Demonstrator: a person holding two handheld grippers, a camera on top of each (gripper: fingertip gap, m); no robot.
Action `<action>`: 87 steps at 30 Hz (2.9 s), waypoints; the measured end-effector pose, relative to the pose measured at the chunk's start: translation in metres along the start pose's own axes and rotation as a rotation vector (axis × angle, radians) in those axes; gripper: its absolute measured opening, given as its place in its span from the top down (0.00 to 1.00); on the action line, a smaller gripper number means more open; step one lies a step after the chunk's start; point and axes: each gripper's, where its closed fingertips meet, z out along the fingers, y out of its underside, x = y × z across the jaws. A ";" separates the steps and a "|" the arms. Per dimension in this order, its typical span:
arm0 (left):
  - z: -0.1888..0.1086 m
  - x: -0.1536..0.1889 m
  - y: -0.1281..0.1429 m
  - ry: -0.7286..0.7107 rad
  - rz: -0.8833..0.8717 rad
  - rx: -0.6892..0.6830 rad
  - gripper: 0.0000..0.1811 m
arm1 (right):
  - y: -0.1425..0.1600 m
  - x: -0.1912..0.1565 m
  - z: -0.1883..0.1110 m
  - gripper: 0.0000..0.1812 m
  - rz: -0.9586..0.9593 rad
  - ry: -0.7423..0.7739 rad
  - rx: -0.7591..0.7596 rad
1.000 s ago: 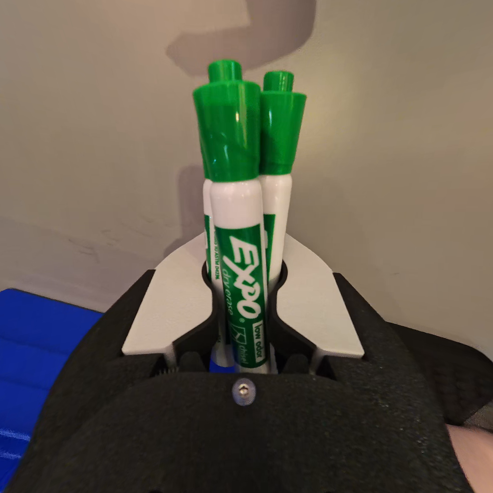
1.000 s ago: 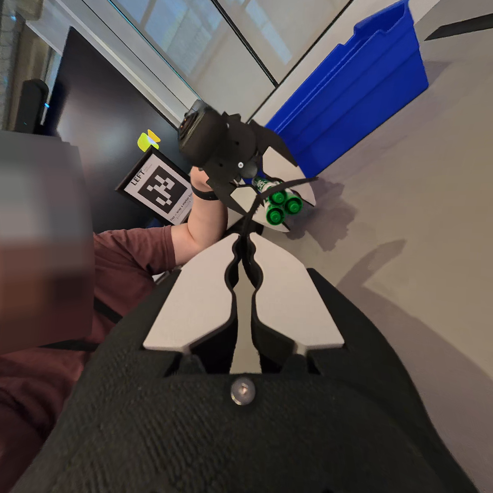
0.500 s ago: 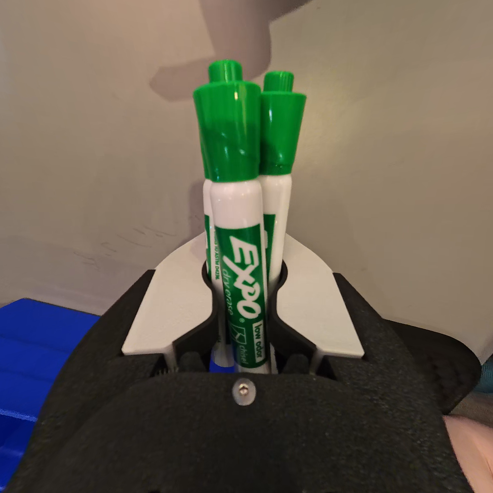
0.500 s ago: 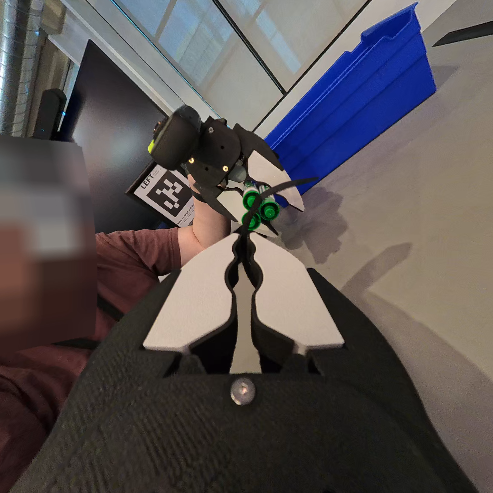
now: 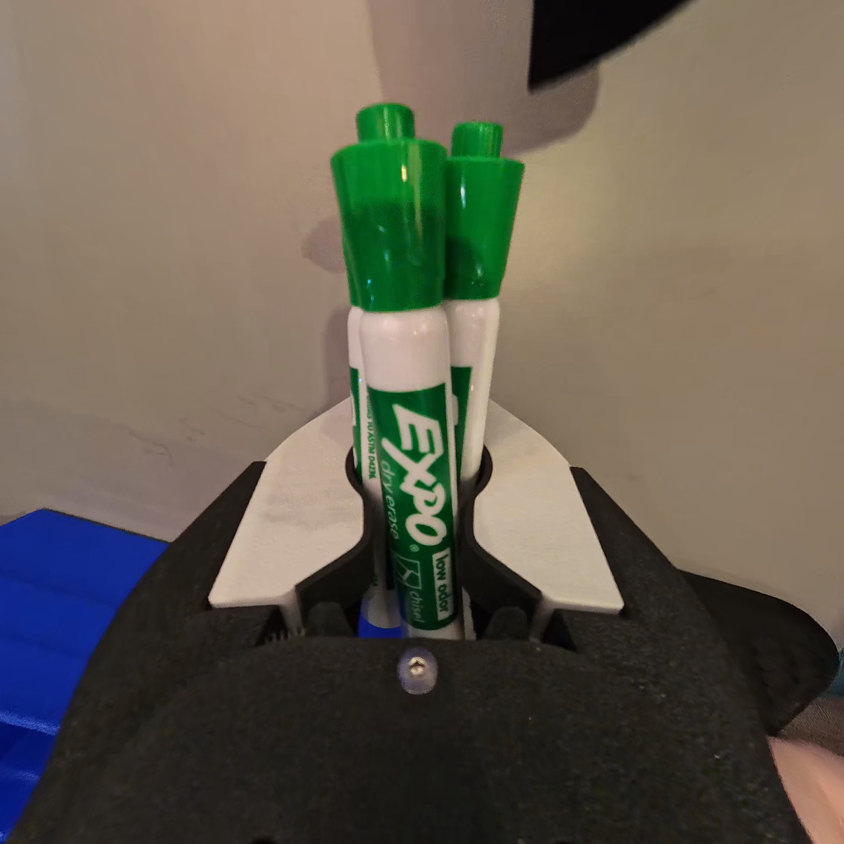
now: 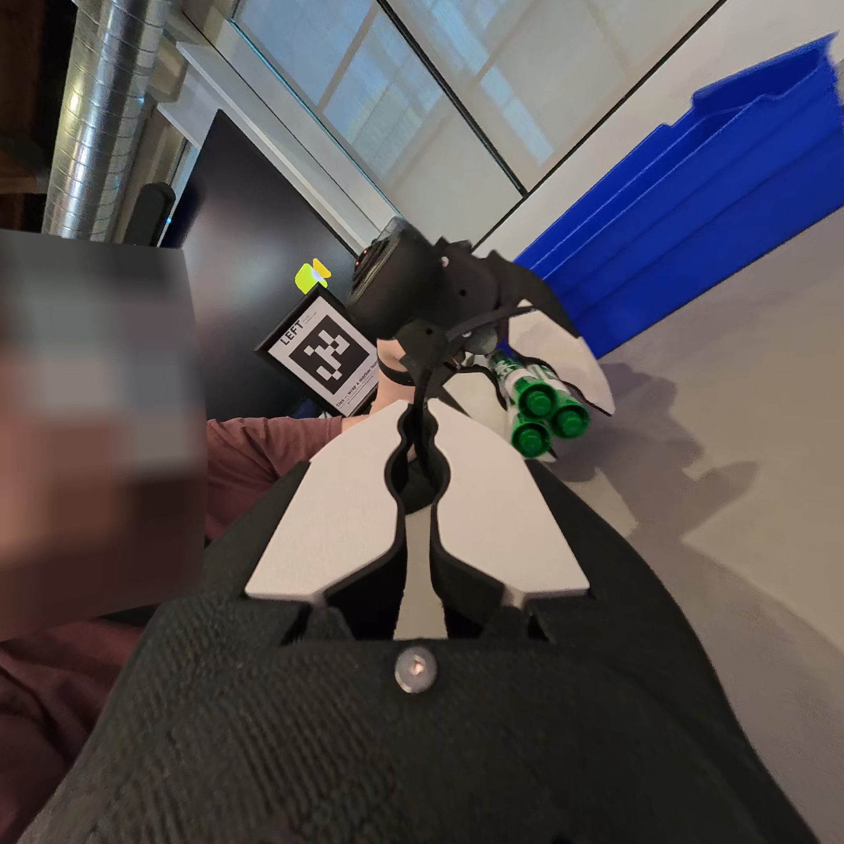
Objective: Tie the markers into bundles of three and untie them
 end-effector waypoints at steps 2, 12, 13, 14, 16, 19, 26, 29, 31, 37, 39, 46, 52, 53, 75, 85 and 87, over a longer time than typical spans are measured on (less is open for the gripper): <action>0.000 0.001 0.000 0.004 0.002 0.003 0.77 | 0.006 -0.005 0.010 0.98 0.003 -0.020 -0.025; -0.006 -0.001 -0.001 0.003 -0.004 0.024 0.77 | 0.014 0.000 0.013 0.98 -0.016 0.019 -0.064; -0.006 -0.001 -0.001 0.003 -0.003 0.024 0.77 | 0.015 0.001 0.014 0.98 -0.022 0.023 -0.074; -0.006 0.000 -0.001 0.004 -0.003 0.024 0.77 | 0.017 0.002 0.014 0.98 -0.030 0.026 -0.084; -0.006 0.000 -0.001 0.004 0.000 0.024 0.77 | 0.019 0.002 0.015 0.98 -0.049 0.027 -0.097; -0.006 -0.001 -0.001 0.005 -0.004 0.024 0.77 | 0.017 0.000 0.014 0.98 -0.078 0.023 -0.090; -0.001 0.002 0.001 0.020 0.003 0.004 0.77 | 0.011 0.014 -0.002 0.98 -0.056 0.051 -0.052; 0.003 0.004 0.001 0.038 0.005 -0.005 0.77 | 0.008 0.020 -0.011 0.98 -0.046 0.063 -0.034; 0.004 0.006 -0.001 0.048 0.005 0.005 0.77 | 0.004 0.023 -0.017 0.98 -0.044 0.073 -0.014; -0.001 0.014 -0.009 0.068 0.014 0.048 0.77 | -0.004 0.025 -0.037 0.98 -0.063 0.109 0.019; -0.001 0.019 -0.013 0.087 0.024 0.062 0.77 | -0.006 0.024 -0.042 0.98 -0.070 0.117 0.022; -0.004 0.031 -0.023 0.135 -0.030 0.157 0.77 | -0.014 0.024 -0.066 0.98 -0.091 0.147 0.080; 0.009 0.041 -0.025 0.140 -0.011 0.227 0.77 | -0.021 0.022 -0.078 0.98 -0.123 0.155 0.107; 0.011 0.041 -0.029 0.146 -0.030 0.249 0.77 | -0.021 0.022 -0.080 0.98 -0.119 0.153 0.112; -0.117 0.008 -0.131 0.172 -0.128 1.175 0.77 | -0.020 0.022 -0.089 0.98 -0.108 0.131 0.126; -0.213 -0.002 -0.116 0.083 -0.067 1.399 0.77 | -0.015 0.029 -0.087 0.98 -0.094 0.151 0.105; -0.218 -0.003 -0.112 0.074 -0.065 1.399 0.77 | -0.014 0.030 -0.086 0.98 -0.095 0.151 0.101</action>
